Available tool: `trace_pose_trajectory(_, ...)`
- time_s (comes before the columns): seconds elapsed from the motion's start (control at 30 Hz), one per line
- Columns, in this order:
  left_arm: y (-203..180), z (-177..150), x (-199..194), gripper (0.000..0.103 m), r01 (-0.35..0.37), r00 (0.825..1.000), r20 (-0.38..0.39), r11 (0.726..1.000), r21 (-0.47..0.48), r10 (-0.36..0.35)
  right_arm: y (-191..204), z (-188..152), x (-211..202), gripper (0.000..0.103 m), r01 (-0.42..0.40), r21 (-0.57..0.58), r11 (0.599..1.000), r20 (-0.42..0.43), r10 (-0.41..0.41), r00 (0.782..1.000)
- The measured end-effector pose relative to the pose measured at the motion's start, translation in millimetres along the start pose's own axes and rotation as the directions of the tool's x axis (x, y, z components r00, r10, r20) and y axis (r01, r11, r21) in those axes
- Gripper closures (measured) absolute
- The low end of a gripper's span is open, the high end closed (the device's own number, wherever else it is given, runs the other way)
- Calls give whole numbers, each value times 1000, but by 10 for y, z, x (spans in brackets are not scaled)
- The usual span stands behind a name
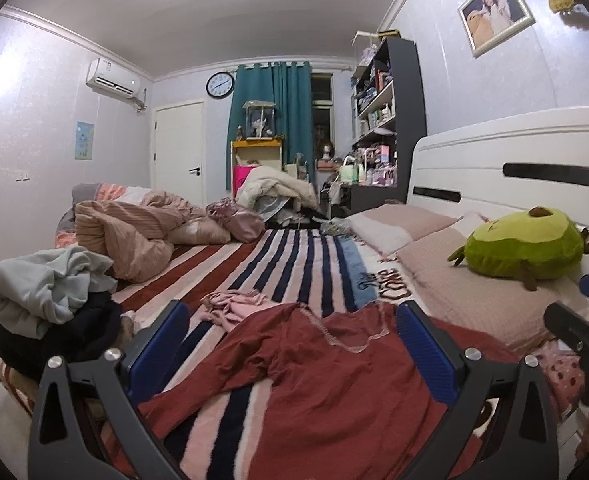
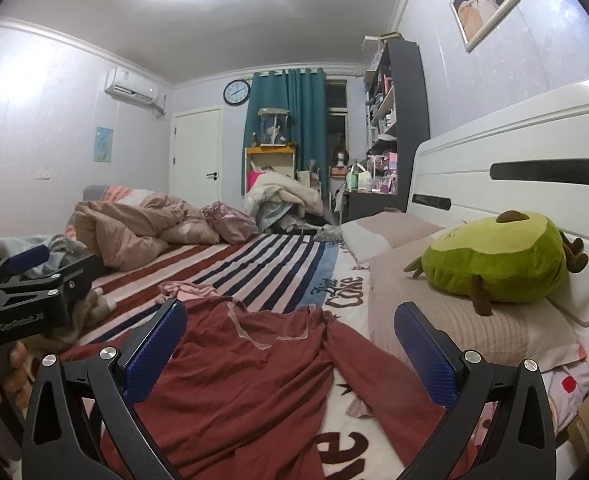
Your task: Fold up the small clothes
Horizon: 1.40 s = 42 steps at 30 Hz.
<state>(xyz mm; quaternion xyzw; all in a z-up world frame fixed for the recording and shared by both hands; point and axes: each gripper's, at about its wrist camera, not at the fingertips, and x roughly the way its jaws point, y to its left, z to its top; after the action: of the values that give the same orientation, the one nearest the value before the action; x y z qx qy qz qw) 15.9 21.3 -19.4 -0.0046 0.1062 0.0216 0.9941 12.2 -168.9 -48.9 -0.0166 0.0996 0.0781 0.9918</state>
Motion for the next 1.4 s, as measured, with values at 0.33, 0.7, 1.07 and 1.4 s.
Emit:
trace_pose_trajectory(0.33, 602, -375, 414, 1, -126, 986, -108, 992, 27, 128, 195, -314, 647, 0, -66, -17, 998, -142, 63, 988)
trace_pose_trajectory(0.7, 1720, -1204, 874, 1, -105, 927, -370, 990, -99, 61, 439, -817, 1121, 0, -137, -23, 990, -331, 122, 936)
trace_pose_trajectory(1.07, 1741, -1654, 1184, 70, -92, 841, -540, 991, -95, 27, 542, -790, 1288, 0, -158, -41, 987, -365, 132, 922)
trace_pose_trajectory(1.4, 1759, -1299, 973, 100, -6, 893, -442, 979, -204, -87, 451, -828, 1251, 0, -154, -11, 988, -356, 140, 924)
